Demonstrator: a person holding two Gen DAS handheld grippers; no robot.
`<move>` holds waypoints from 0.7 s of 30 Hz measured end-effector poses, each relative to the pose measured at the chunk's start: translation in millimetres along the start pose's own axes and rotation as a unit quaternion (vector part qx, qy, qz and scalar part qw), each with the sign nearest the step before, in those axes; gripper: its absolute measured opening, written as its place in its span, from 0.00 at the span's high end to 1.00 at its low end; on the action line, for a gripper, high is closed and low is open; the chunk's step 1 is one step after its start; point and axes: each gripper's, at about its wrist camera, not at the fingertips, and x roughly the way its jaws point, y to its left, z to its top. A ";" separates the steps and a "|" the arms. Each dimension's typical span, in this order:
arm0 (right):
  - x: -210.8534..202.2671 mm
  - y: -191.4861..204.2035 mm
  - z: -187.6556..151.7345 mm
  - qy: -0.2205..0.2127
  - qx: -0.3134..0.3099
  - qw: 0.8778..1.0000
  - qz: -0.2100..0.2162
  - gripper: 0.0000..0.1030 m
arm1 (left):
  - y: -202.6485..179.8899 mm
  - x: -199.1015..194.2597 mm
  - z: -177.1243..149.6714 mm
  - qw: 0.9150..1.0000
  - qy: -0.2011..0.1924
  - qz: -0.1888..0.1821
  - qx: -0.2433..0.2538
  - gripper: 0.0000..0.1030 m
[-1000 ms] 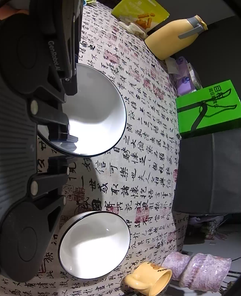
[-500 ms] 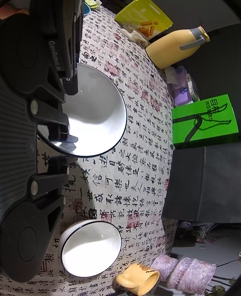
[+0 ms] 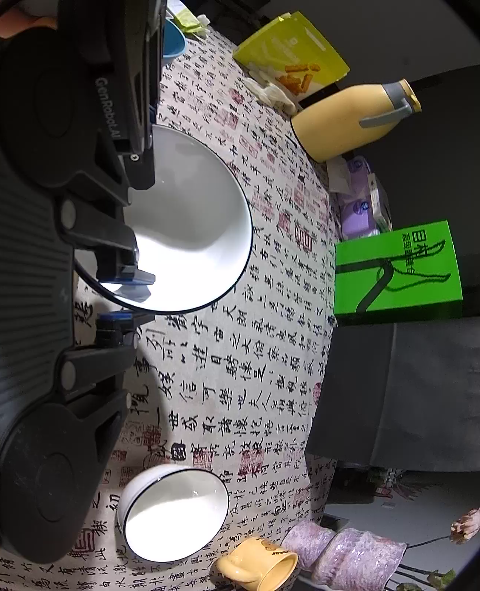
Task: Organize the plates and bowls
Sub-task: 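Lift the white bowl with both grippers toward the blue bowl, then carry the white bowl with both grippers over the blue bowl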
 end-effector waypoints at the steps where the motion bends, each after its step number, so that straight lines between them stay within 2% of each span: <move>1: -0.9 2.5 -0.6 -0.001 -0.001 1.000 0.000 0.87 | 2.3 -2.0 -0.8 1.000 -0.002 0.001 -0.001 0.89; 21: -19.8 51.3 -6.0 -0.015 -0.029 0.999 0.008 0.87 | 44.6 -40.9 -14.1 0.999 -0.031 0.002 -0.027 0.89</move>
